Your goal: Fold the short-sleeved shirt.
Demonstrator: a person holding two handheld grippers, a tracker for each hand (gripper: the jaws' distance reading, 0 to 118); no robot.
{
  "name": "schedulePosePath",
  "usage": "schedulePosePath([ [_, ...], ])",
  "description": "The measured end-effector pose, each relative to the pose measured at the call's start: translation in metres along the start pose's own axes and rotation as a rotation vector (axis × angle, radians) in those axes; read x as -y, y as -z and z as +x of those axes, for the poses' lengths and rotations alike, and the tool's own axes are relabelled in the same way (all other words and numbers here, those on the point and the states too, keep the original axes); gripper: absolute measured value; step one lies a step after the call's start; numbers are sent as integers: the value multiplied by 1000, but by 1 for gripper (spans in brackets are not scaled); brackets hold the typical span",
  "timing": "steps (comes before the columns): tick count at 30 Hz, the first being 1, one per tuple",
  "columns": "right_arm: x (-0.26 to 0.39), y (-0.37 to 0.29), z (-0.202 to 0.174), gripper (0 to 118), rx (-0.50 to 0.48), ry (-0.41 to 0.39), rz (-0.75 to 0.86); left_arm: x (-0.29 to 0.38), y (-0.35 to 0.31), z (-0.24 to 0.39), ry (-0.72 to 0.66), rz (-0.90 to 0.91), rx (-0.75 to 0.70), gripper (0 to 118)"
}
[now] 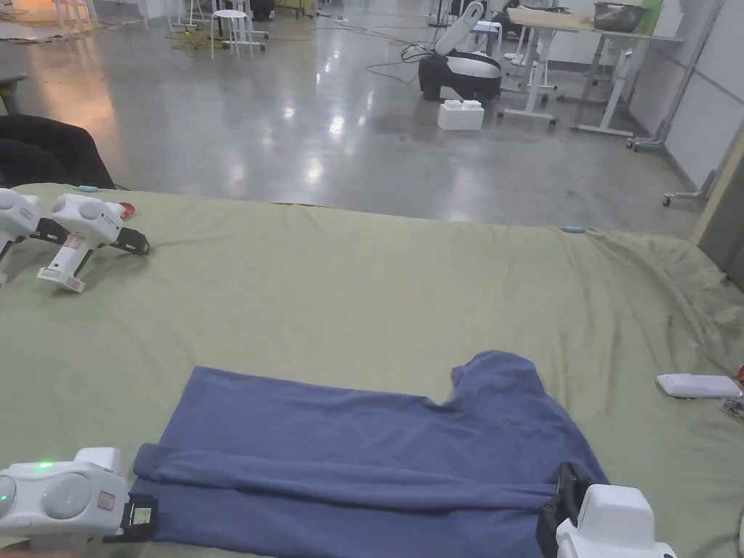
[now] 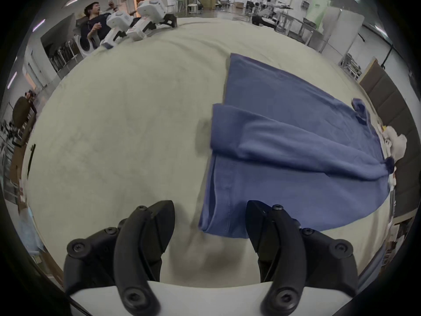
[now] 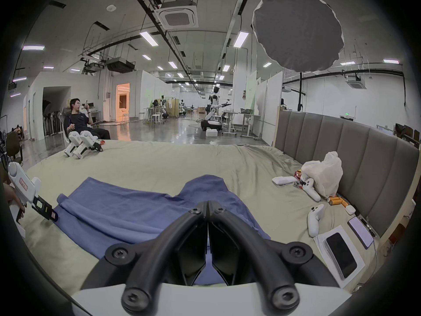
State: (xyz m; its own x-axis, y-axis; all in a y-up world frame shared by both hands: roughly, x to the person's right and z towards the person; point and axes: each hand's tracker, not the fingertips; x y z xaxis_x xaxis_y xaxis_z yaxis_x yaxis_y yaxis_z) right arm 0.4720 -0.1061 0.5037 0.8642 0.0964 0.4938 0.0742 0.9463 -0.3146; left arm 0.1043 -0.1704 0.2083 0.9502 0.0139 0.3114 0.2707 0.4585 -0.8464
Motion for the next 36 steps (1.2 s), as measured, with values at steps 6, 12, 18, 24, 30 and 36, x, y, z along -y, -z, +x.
schedulePosePath([
  [6, 11, 3, 9, 0, 20, 8, -43, 5, -13, 20, 50, 5, 3, 24],
  [12, 18, 14, 41, 6, 79, 44, -144, 13, -23, 22, 109, 46, 7, 3],
  [18, 31, 49, 98, 64, 60, 102, -352, 21, -43, 14, 112, 132, 7, 3],
  [24, 58, 98, 114, 64, -13, 101, -541, 24, -44, 6, 76, 184, 22, 3],
  [30, 87, 124, 104, 45, -52, 100, -684, 26, -41, 3, 51, 175, 28, 3],
  [36, 80, 113, 95, 3, -57, 38, -658, 27, -42, 3, 46, 177, 34, 3],
])
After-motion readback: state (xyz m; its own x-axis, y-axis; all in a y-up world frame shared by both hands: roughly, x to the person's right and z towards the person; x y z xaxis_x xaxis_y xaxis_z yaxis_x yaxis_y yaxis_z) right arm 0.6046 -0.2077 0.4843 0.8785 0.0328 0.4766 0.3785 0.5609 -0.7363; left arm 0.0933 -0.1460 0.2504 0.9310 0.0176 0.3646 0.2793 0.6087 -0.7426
